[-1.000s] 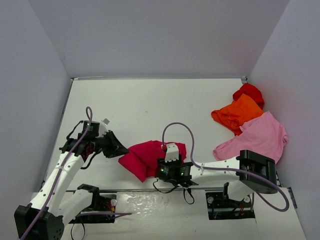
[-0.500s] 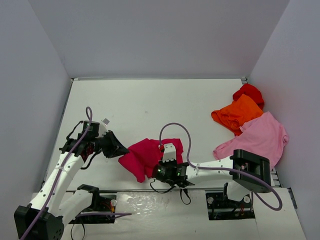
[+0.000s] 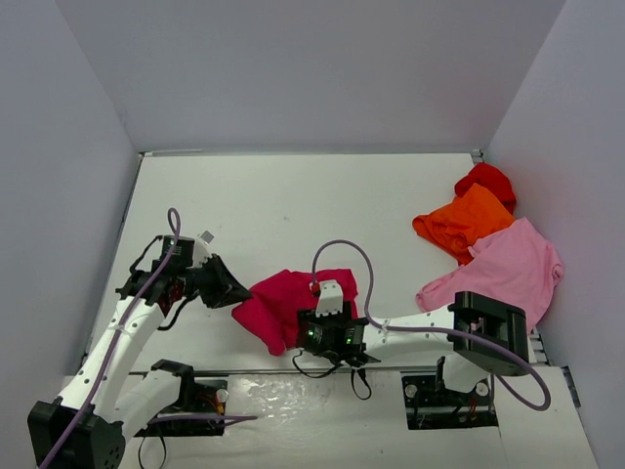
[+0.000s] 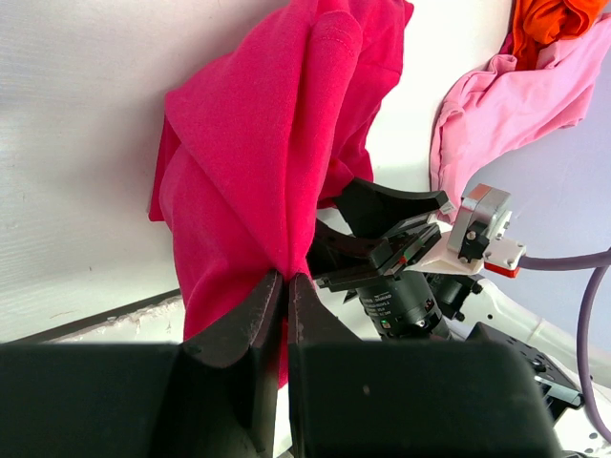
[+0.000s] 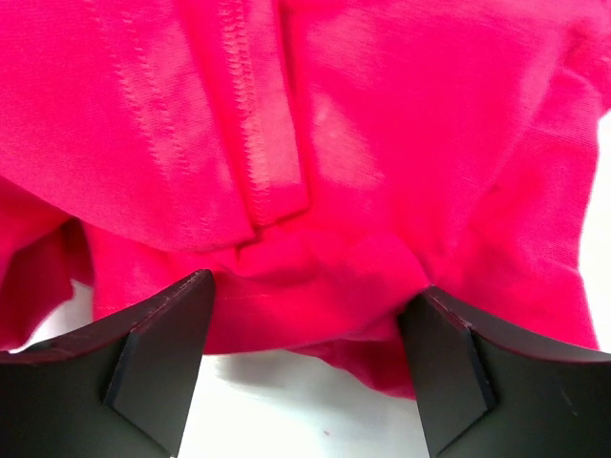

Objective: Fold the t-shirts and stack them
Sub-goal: Fold the long partially folded tshirt into a neat square

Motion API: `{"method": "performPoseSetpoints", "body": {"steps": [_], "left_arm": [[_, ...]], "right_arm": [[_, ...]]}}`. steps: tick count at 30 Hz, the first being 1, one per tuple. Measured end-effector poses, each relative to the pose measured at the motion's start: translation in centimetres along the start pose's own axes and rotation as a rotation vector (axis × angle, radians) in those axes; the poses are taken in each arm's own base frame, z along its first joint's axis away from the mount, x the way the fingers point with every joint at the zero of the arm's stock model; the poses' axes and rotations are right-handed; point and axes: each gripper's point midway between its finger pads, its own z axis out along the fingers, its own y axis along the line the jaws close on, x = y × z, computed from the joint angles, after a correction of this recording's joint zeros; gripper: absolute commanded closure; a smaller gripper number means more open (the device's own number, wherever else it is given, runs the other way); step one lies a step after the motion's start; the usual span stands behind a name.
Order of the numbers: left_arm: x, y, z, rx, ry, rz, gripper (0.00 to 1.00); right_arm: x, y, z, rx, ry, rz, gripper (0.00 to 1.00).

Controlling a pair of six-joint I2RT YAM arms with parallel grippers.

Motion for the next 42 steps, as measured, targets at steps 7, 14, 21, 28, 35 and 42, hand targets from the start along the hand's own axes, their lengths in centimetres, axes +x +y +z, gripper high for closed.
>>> {"method": "performPoseSetpoints", "body": {"steps": [7,14,21,28,35,42], "left_arm": [[0.0,0.0,0.0,0.000,0.000,0.000,1.00],[0.0,0.1,0.2,-0.005,0.004,-0.005,1.00],[0.0,0.2,0.2,-0.008,0.008,-0.007,1.00],[0.0,0.3,0.4,-0.014,0.014,-0.009,1.00],[-0.1,0.3,0.6,-0.036,0.050,-0.009,1.00],[-2.4,-2.8,-0.5,-0.032,0.048,0.056,1.00]], "right_arm": [[-1.9,-0.6,-1.8,-0.023,-0.039,0.020,0.22],[-6.2,-0.3,-2.6,-0.021,-0.098,0.021,0.58],[-9.5,-4.9,0.1,0.122,-0.108,0.062,1.00],[-8.6,-7.3,2.1,0.193,-0.049,0.025,1.00],[-4.9,-8.0,4.2,0.197,0.041,-0.010,1.00],[-5.1,-6.8,4.9,0.141,-0.003,0.054,1.00]]}}
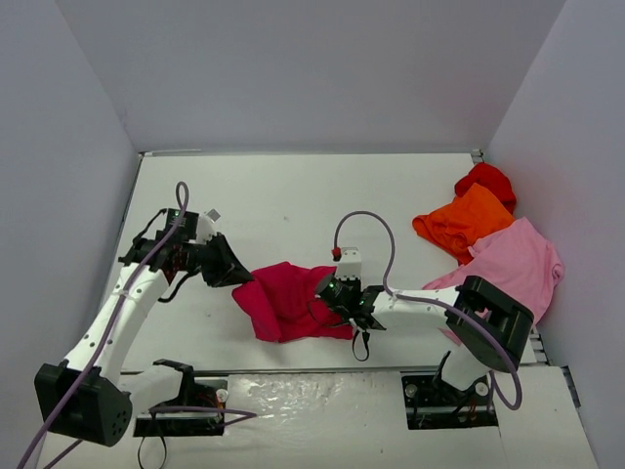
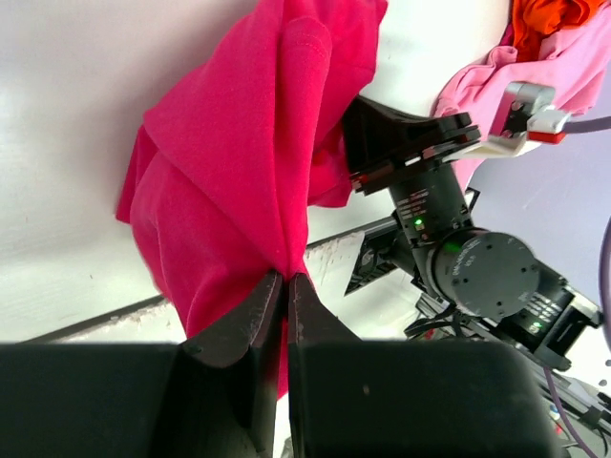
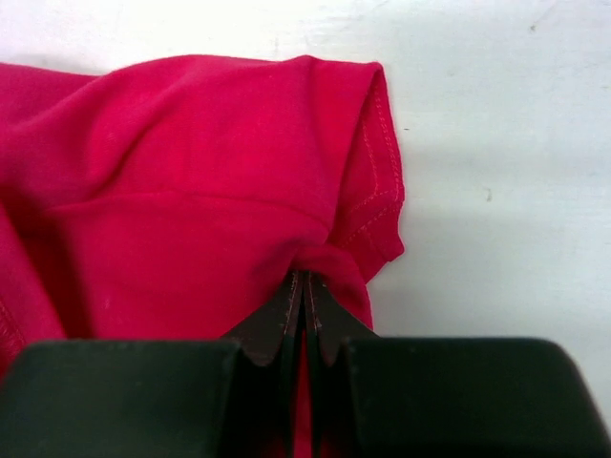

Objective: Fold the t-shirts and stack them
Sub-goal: Fold the long partially folded tshirt into a neat square

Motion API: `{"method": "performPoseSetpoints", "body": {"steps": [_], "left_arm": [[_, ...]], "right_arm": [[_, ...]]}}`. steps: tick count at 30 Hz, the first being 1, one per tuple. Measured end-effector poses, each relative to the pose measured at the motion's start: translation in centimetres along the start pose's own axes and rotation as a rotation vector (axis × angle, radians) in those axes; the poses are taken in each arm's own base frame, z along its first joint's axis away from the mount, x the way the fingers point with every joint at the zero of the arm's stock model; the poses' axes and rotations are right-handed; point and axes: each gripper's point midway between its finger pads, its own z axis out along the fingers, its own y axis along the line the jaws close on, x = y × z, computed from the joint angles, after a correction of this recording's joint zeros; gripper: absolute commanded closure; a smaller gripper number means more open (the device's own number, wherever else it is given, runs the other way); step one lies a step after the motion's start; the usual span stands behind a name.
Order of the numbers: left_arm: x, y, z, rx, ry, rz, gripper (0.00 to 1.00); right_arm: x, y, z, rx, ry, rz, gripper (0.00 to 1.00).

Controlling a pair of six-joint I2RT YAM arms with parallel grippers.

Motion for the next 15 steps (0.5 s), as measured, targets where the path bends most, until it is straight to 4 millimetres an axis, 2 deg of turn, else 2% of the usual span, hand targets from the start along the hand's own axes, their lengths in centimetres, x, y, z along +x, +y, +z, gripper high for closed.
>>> {"method": "performPoseSetpoints", "body": {"steps": [6,15], "left_arm": [[-2.4,-1.5,0.5,-0.021,0.029,0.035,1.00],[-4.6,-2.6,1.9,-0.042,0.065,0.057,1.00]], "right_arm": [[0.8,2.1,-0.4,-0.067,-0.027,0.045,1.00],[1.3,8.4,-0.6,-0.180,-0.047,0.063,1.00]]}}
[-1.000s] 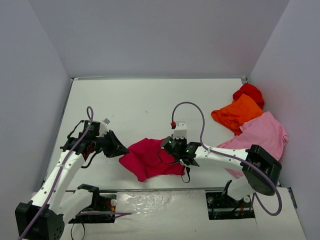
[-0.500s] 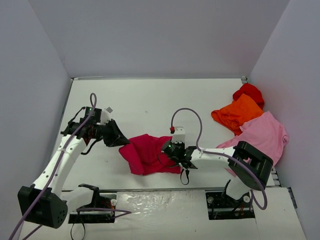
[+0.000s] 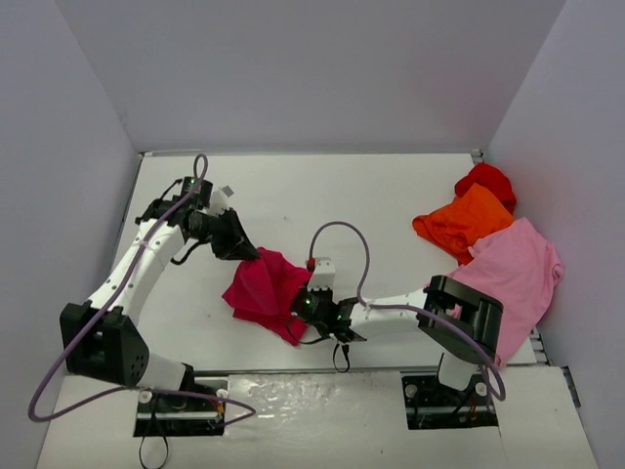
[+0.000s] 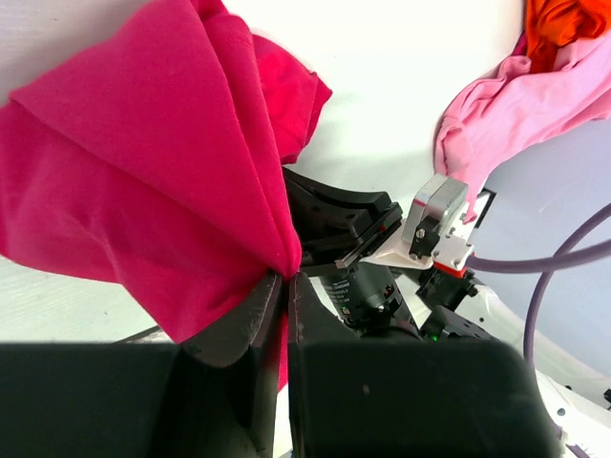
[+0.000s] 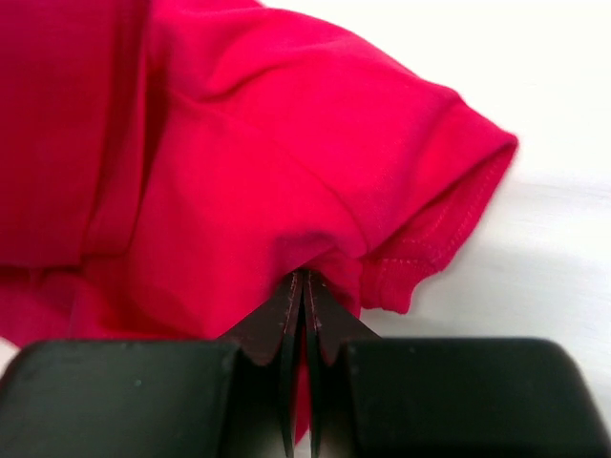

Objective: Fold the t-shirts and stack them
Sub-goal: Fold the long partially folded tshirt into a neat square

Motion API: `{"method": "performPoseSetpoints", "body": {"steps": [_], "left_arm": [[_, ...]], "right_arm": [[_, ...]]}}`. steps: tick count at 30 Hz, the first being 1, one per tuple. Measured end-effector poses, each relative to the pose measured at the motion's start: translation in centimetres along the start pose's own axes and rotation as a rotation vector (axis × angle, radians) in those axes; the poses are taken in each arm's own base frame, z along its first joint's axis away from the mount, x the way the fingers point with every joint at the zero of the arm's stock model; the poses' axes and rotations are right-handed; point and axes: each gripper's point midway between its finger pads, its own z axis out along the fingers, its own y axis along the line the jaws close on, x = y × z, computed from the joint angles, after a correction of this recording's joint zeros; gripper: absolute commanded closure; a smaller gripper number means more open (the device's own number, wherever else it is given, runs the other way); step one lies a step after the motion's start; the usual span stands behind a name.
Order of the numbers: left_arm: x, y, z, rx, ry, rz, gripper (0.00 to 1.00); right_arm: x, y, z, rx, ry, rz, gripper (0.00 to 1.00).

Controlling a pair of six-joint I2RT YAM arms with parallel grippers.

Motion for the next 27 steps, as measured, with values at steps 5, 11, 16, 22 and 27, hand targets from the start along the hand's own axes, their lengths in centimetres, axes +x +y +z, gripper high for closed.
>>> {"method": "performPoseSetpoints", "body": {"steps": [5,11,16,22,27], "left_arm": [[0.3,0.6,1.6,-0.028,0.056,0.005,1.00],[1.3,1.3,3.7,-0.067,0.140,0.019,0.98],[2.0,0.9,4.2,-0.073,0.172,0.058,0.44],[1.5,-0.1,4.3,-0.068,0.150,0.101,0.03],[0.9,-0.6,4.2,-0.049,0.109,0.117,0.03]], "right_arm": [[0.1,2.7,0.7,-0.059,0.005,0.014,1.00],[0.3,4.9,1.2,-0.115,0.013,0.025,1.00],[0.4,5.1,1.2,-0.132,0.014,0.034,0.88],[0.6,5.3,0.0,-0.163,0.018,0.061,0.52],[0.9,4.3,-0.9,-0.141,0.022,0.062,0.52]]}}
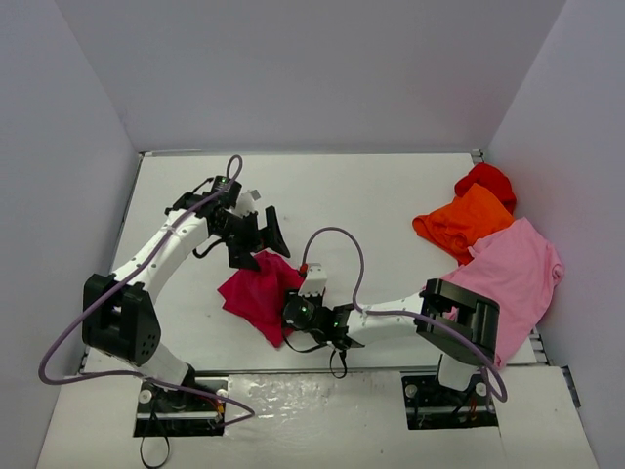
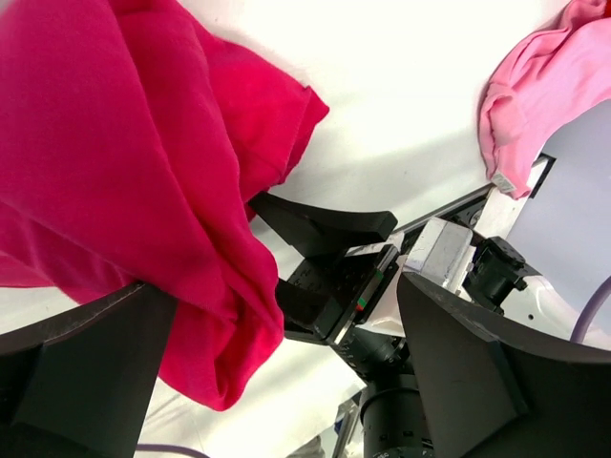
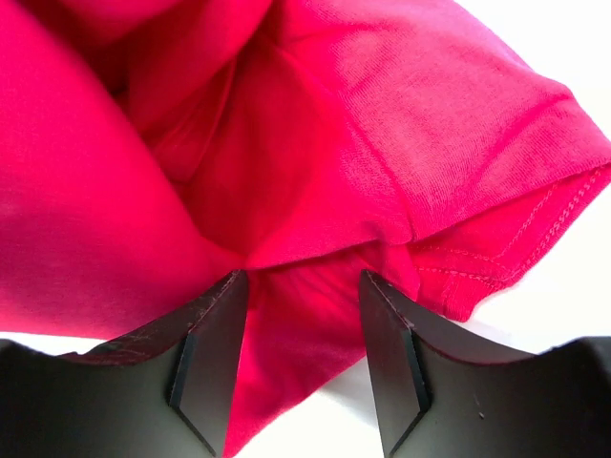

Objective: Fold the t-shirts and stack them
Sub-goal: Fold the long partially folded tshirt into a neat square

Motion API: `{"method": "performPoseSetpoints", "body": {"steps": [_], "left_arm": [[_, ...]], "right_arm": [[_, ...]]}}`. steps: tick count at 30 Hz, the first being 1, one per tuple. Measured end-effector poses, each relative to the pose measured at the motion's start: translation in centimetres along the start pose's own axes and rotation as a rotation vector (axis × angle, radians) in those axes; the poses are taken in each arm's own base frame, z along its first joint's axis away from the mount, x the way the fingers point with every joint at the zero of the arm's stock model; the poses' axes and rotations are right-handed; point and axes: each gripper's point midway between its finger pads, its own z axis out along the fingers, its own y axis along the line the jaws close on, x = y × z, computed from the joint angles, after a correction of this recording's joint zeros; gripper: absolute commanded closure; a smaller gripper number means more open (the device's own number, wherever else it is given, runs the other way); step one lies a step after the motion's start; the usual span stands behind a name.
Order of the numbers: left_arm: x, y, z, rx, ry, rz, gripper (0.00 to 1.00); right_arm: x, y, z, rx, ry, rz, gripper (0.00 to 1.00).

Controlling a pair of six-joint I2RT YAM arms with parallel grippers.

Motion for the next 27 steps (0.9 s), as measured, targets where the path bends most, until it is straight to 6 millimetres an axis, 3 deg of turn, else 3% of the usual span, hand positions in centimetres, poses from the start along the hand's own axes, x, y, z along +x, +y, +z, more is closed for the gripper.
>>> {"method": "performPoseSetpoints", "body": {"steps": [10,17,19,23,27], "left_arm": [[-0.4,-0.7,-1.6,0.009,-0.085,0.043,0.03],[-0.5,-0.7,-1.6,0.009,-0.092,0.046,0.03],[-0.5,-0.7,-1.7,0.009,-0.092,0.046,0.03],[-0.5,-0.6,-1.7,0.006,-0.094,0.050,0.03],[0.1,-0.1,-1.7,-0.002,-0.091,0.050,0.03]], "right_arm": [[0.3,-4.4,-2.8,0.120,0.038,-0.074,0.51],[-0.6,-4.8,-4.0,0.132,0.029,-0.079,0.51],[-1.0,-4.8,-4.4,0.130,0.021,-0.076,0.55],[-1.7,-4.7,-4.9,0.123,0.008,-0.076,0.73],[-1.8,-4.5,-5.1,0.111,0.013,-0.097,0.54]]}}
